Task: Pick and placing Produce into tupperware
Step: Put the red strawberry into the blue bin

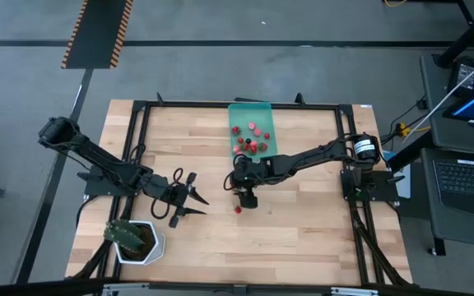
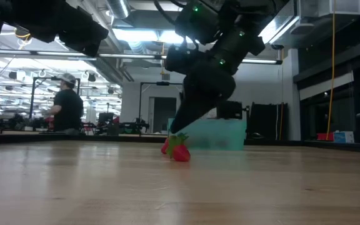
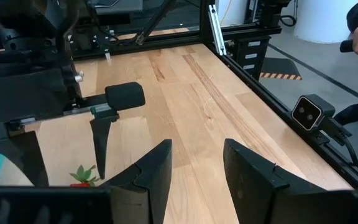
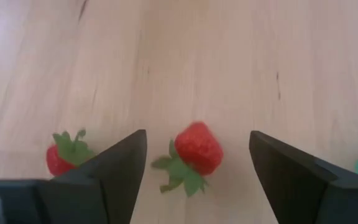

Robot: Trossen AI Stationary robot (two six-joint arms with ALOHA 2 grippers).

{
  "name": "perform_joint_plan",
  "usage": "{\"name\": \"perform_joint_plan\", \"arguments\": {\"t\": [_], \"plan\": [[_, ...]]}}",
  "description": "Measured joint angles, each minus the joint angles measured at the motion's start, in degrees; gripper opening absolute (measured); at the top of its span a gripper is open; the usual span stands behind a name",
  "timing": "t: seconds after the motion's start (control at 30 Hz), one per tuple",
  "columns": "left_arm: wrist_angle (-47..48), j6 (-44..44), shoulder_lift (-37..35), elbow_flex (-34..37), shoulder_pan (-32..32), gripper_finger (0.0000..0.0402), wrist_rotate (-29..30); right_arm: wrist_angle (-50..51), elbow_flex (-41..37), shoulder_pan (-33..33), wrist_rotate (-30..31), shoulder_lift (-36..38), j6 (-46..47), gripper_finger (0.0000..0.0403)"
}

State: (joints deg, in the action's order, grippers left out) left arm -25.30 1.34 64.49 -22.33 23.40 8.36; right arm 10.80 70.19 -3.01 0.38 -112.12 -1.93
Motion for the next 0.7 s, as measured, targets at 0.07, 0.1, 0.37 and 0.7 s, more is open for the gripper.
{"name": "perform_joint_plan", "arguments": {"t": [0.07,0.1,0.37,0.7], "plan": [[0.0,0.0,0.0,0.0,0.0,0.0137,0.0,-1.0,0.0,0.0,0.0,0.0,0.0,0.0283],[0.0,0.0,0.0,0.0,0.0,0.0137,0.0,-1.2,0.0,0.0,0.0,0.0,0.0,0.0283],[0.2,0.0,0.0,0.0,0.0,0.0137,0.0,-2.5,-0.1,0.2,0.0,-3.9,-0.7,0.0283],[0.5,0.0,0.0,0.0,0.0,0.0137,0.0,-2.9,-0.1,0.2,0.0,-4.6,-1.3,0.0282]]}}
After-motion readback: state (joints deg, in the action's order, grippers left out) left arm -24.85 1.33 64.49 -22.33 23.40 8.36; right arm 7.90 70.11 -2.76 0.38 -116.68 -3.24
